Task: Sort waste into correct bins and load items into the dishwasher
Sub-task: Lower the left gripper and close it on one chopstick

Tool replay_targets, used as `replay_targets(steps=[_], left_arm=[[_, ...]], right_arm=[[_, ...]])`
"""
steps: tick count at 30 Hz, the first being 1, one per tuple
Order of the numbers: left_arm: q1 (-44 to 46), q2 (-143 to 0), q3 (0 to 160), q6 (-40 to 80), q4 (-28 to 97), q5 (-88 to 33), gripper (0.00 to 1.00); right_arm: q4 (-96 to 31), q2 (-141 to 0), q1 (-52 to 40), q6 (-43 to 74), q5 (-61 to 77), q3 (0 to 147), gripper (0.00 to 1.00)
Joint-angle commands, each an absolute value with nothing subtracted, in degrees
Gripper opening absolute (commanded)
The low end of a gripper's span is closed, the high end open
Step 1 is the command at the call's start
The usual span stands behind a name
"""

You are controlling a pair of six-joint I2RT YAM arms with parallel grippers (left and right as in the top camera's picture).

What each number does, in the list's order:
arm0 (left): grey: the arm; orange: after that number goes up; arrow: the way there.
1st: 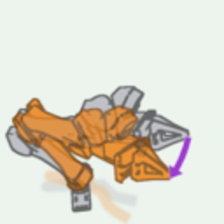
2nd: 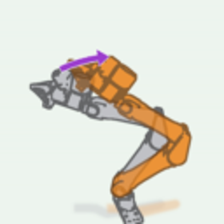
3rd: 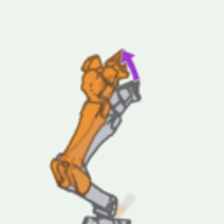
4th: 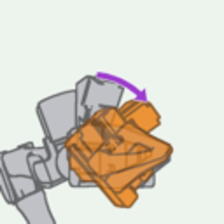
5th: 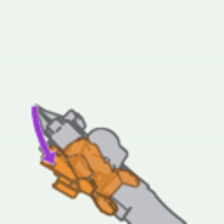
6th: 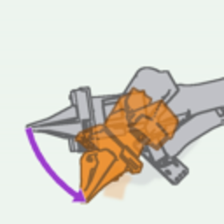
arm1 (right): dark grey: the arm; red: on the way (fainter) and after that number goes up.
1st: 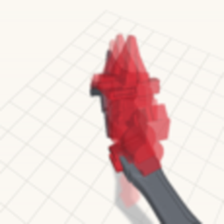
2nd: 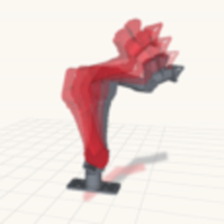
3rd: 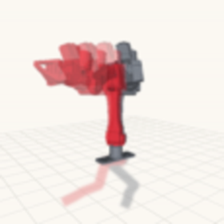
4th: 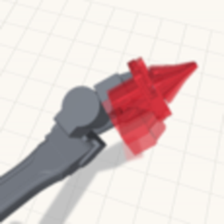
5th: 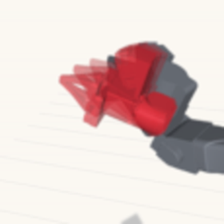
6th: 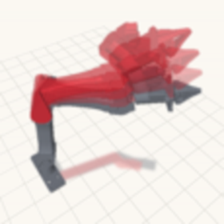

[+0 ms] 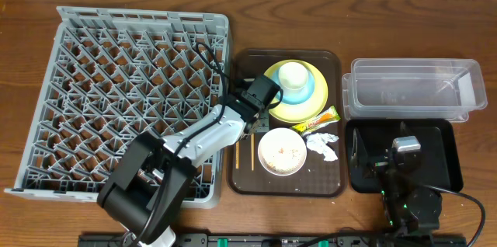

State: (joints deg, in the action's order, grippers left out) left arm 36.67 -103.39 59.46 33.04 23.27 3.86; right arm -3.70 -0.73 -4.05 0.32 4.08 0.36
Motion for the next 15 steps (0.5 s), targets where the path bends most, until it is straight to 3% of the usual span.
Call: replay_targets(steps=[1,8,15], left_arm=[[37.32,-104.53,59.13,33.34,22.96,5.58,0.25],[39.92,-104.73,59.13,33.32,21.23,5.93,0.25],[41.85,-106.32,59.13,33.34,20.84,14.26,0.25]], right_arm=[[-3.95,-0.62,-4.40,-0.30,4.10,0.32,0.99],[-3.97,-0.62,-4.40,-0.30,4.10,0.32,0.99],[-3.97,-0.62,-4.40,-0.27,4.10,0.32,0.99]])
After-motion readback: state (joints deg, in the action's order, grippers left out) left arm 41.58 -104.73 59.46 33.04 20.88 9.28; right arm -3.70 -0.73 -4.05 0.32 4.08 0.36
